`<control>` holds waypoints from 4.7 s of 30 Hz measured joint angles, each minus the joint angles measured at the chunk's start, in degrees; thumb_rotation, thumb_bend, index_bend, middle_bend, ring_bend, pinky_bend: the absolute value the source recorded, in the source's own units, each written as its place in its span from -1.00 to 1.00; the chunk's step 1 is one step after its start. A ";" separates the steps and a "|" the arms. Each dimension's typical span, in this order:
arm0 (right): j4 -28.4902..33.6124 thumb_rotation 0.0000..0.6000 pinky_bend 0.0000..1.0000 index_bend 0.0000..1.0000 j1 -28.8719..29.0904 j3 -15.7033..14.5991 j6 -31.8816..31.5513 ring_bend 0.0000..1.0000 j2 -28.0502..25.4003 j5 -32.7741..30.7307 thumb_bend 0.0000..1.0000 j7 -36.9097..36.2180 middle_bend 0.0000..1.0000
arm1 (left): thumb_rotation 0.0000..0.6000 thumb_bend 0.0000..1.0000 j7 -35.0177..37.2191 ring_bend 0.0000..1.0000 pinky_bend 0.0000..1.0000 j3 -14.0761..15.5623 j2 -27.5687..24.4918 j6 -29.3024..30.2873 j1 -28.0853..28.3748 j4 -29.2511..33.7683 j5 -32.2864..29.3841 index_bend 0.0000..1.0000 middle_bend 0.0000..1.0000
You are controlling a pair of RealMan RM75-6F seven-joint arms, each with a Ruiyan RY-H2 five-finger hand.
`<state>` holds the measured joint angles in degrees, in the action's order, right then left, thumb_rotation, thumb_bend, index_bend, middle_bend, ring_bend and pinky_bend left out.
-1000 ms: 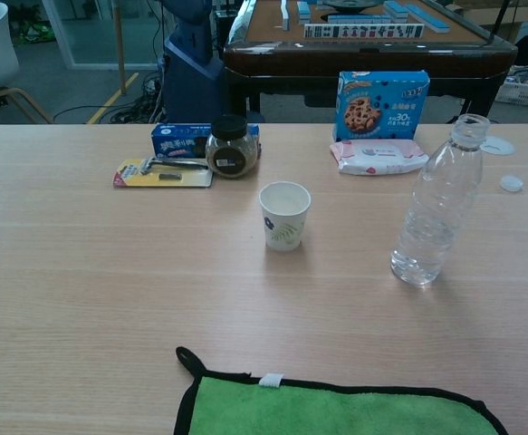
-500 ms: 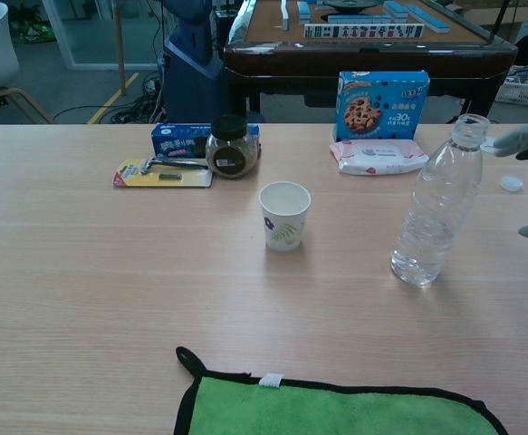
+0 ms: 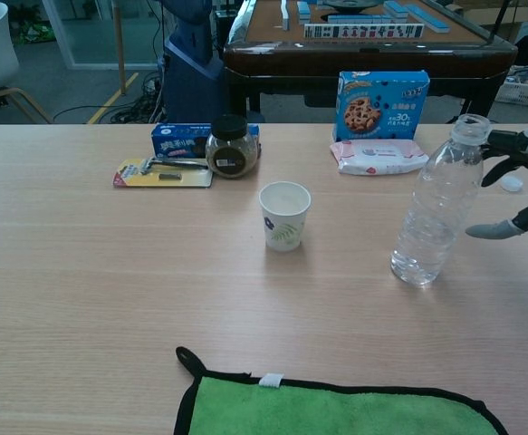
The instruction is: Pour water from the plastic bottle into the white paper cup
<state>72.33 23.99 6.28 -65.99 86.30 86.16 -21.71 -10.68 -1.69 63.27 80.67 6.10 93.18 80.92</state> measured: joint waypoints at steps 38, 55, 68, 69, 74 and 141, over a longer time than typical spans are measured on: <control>-12.59 1.00 -0.41 -0.59 5.11 -4.87 0.39 -0.66 7.87 5.11 -1.00 -12.86 -0.47 | 1.00 -1.00 -1.17 -0.43 0.11 -0.01 -0.23 -0.37 -0.20 0.39 -1.25 -0.30 -0.53; -13.49 1.00 -0.33 -0.41 5.95 -6.04 1.07 -0.51 8.93 5.23 -1.00 -17.20 -0.31 | 1.00 -1.00 -1.76 -0.43 0.11 -0.07 -0.37 -0.34 -0.18 0.87 -1.45 -0.29 -0.53; -15.23 1.00 -0.23 -0.23 6.47 -5.99 1.11 -0.36 10.04 4.88 -1.00 -17.89 -0.15 | 1.00 -1.00 -1.70 -0.43 0.11 -0.28 -0.57 -0.20 -0.24 1.09 -1.83 -0.29 -0.53; -15.30 1.00 -0.22 -0.21 6.49 -6.00 1.11 -0.35 10.07 4.87 -1.00 -17.94 -0.14 | 1.00 -1.00 -1.71 -0.43 0.10 -0.28 -0.57 -0.19 -0.25 1.10 -1.83 -0.29 -0.53; -15.67 1.00 -0.16 -0.11 6.46 -5.93 0.55 -0.28 10.25 4.84 -1.00 -17.81 -0.05 | 1.00 -1.00 -1.72 -0.43 0.10 -0.26 -0.64 -0.22 -0.25 1.20 -1.84 -0.29 -0.53; -0.35 1.00 0.05 0.23 18.58 8.95 12.64 0.05 3.09 -20.88 -1.00 46.75 0.27 | 1.00 -1.00 -0.55 -0.43 0.11 -0.28 -2.19 0.42 -0.44 2.74 -1.09 -0.29 -0.53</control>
<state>71.98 42.58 15.24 -53.35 89.39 65.28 25.04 -11.23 -1.97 61.08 81.09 5.67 95.91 79.83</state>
